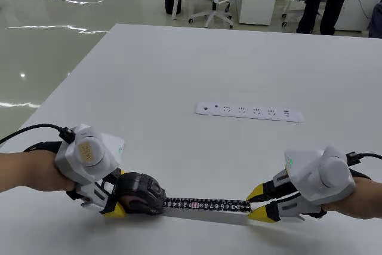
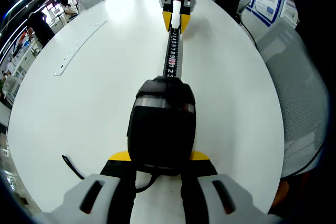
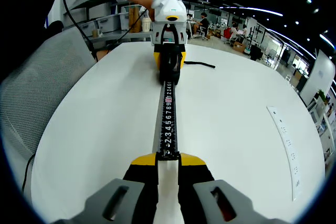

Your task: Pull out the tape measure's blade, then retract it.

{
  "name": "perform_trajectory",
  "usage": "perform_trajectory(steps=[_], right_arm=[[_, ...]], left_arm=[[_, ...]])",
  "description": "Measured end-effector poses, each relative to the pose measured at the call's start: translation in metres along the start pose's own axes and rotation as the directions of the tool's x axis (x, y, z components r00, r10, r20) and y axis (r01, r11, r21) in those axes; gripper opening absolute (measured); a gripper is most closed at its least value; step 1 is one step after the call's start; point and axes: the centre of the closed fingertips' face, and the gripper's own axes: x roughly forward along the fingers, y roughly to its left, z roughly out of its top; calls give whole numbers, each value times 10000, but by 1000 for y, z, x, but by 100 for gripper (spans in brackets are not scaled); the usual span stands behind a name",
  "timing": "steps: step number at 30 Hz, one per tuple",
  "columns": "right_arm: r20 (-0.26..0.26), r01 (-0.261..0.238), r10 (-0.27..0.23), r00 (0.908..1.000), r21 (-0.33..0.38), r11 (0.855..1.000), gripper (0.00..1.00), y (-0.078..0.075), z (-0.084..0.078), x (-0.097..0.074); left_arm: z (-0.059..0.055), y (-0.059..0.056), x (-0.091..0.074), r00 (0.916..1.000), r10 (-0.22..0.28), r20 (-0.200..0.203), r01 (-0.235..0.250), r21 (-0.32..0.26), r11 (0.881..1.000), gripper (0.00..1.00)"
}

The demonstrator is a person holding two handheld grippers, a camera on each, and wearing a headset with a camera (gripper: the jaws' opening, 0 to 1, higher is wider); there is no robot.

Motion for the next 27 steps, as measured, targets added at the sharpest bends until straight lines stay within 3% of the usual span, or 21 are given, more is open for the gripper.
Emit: perform_trajectory(steps=[27], right_arm=[[-28,-89,89,10000,154,9998,12,2,-7,-5]], left_arm=[[0,-2,0,10000,12,9,-12,-38,10000,27]])
